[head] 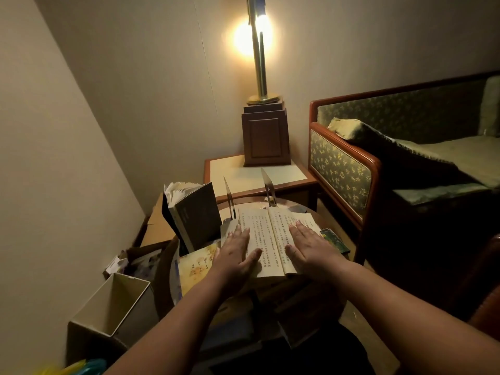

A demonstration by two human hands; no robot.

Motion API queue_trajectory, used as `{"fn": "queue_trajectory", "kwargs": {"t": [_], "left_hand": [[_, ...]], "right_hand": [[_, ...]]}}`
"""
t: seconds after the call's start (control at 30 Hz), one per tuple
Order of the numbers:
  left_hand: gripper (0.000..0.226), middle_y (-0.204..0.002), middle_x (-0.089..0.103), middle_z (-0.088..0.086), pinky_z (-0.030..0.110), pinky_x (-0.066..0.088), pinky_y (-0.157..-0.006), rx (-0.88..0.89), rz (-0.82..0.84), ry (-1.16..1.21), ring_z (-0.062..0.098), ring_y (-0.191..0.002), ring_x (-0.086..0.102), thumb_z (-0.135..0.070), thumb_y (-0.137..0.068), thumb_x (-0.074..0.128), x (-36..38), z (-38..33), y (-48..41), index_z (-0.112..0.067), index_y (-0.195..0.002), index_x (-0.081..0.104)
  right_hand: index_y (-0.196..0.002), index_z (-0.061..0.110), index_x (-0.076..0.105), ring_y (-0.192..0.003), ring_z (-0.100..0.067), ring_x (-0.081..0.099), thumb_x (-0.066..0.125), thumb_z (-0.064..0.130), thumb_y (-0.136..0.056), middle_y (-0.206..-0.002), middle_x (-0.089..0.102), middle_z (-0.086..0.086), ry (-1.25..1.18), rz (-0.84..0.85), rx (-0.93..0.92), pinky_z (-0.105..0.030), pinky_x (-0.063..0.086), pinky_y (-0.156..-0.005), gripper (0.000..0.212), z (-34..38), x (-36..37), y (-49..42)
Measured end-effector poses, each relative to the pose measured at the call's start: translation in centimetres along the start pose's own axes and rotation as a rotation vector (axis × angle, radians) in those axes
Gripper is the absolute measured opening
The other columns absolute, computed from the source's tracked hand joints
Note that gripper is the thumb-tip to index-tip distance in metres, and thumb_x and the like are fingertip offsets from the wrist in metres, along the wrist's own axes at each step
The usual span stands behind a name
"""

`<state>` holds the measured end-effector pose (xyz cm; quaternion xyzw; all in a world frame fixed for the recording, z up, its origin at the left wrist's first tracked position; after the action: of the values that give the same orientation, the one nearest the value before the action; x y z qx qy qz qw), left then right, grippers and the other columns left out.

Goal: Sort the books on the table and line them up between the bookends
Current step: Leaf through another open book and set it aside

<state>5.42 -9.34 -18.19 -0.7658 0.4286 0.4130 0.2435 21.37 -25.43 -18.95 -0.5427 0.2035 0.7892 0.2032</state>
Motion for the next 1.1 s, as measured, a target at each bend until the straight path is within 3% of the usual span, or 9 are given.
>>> {"fn": "queue_trajectory", "kwargs": {"t": [0.07, 0.1, 0.17, 0.2, 0.3, 0.47, 0.63, 0.83, 1.1], "left_hand": [[0.062, -0.161, 0.024, -0.002, 0.047, 0.040, -0.112, 0.052, -0.079, 0.184, 0.018, -0.144, 0.032, -0.043, -0.100, 0.045, -0.8, -0.7, 0.6, -0.027, -0.155, 0.021], [0.056, -0.153, 0.036, -0.003, 0.035, 0.053, -0.099, 0.057, -0.102, 0.306, 0.010, -0.131, 0.048, -0.036, -0.102, 0.046, -1.3, -1.2, 0.8, -0.026, -0.153, 0.026], [0.048, -0.133, 0.049, -0.012, 0.013, 0.054, -0.076, 0.077, -0.111, 0.459, -0.006, -0.108, 0.057, -0.021, -0.102, 0.046, -2.2, -2.1, 0.9, -0.027, -0.149, 0.035], [0.047, -0.129, 0.050, -0.016, 0.010, 0.052, -0.075, 0.100, -0.124, 0.478, -0.007, -0.109, 0.055, -0.016, -0.101, 0.048, -2.5, -2.4, 0.7, -0.029, -0.146, 0.038], [0.050, -0.131, 0.053, -0.016, 0.021, 0.054, -0.090, 0.211, -0.165, 0.437, 0.005, -0.121, 0.055, -0.013, -0.094, 0.061, -2.7, -3.1, 0.1, -0.032, -0.138, 0.046], [0.048, -0.127, 0.063, -0.003, 0.020, 0.058, -0.080, 0.297, -0.175, 0.357, 0.004, -0.104, 0.066, -0.023, -0.087, 0.073, -2.0, -3.8, -0.8, -0.018, -0.133, 0.057], [0.038, -0.123, 0.065, -0.002, 0.023, 0.060, -0.078, 0.310, -0.169, 0.311, 0.006, -0.099, 0.068, -0.030, -0.086, 0.073, -0.9, -4.2, -1.9, -0.020, -0.121, 0.065], [0.029, -0.129, 0.060, -0.012, 0.027, 0.054, -0.093, 0.360, -0.065, 0.164, 0.003, -0.118, 0.055, -0.028, -0.090, 0.068, -0.3, -4.8, -2.4, -0.030, -0.119, 0.066], [0.034, -0.136, 0.057, -0.008, 0.024, 0.045, -0.104, 0.330, -0.109, 0.001, 0.008, -0.127, 0.049, -0.029, -0.092, 0.065, 0.1, -3.1, -2.6, -0.026, -0.126, 0.063]], "right_hand": [[-0.157, 0.025, -0.003, -0.151, -0.021, -0.003, 0.018, 0.061, -0.100, -0.165, -0.008, -0.003, 0.000, -0.001, 0.006, -0.039, 0.004, -0.119, 0.071, 0.0, 0.0, 0.0], [-0.157, 0.025, -0.003, -0.151, -0.021, -0.002, 0.018, 0.061, -0.100, -0.165, -0.008, -0.003, -0.001, -0.001, 0.008, -0.039, 0.004, -0.119, 0.071, 0.0, 0.0, -0.1], [-0.157, 0.025, -0.003, -0.151, -0.022, -0.002, 0.018, 0.062, -0.099, -0.165, -0.007, -0.003, -0.003, 0.001, 0.013, -0.041, 0.004, -0.120, 0.072, 0.1, 0.1, -0.2], [-0.157, 0.025, -0.003, -0.151, -0.022, -0.002, 0.019, 0.062, -0.099, -0.165, -0.007, -0.003, -0.006, 0.004, 0.015, -0.042, 0.005, -0.120, 0.072, 0.1, 0.1, -0.3], [-0.157, 0.025, 0.003, -0.151, -0.023, 0.003, 0.027, 0.058, -0.100, -0.165, 0.000, -0.004, -0.049, -0.022, -0.016, -0.044, 0.010, -0.121, 0.070, 0.0, -0.3, -0.2], [-0.150, 0.018, 0.034, -0.141, -0.020, 0.038, 0.051, 0.032, -0.100, -0.153, 0.040, -0.005, -0.173, -0.342, -0.270, -0.037, 0.039, -0.111, 0.055, 0.6, -3.3, 1.0], [-0.126, 0.020, 0.062, -0.123, -0.019, 0.056, 0.055, 0.030, -0.098, -0.135, 0.059, -0.004, -0.179, -0.542, -0.421, -0.037, 0.056, -0.091, 0.031, 1.9, -5.9, 1.6], [-0.106, 0.021, 0.072, -0.111, -0.019, 0.061, 0.063, 0.031, -0.093, -0.124, 0.064, -0.002, 0.047, -0.426, -0.512, -0.034, 0.058, -0.082, 0.019, 2.0, -6.1, 2.1], [-0.118, 0.016, 0.070, -0.105, -0.020, 0.063, 0.054, 0.024, -0.098, -0.122, 0.064, -0.003, 0.071, -0.224, -0.401, -0.027, 0.056, -0.080, 0.026, 1.4, -5.4, 3.1]]}}
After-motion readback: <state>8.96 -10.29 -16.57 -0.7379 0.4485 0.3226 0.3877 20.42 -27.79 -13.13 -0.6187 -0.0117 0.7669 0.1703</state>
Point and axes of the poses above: each hand's wrist, its own y-axis away from the middle knuckle, its own x-axis out of the palm, z = x × y, the point moved 1 cm from there along -y, towards the middle knuckle
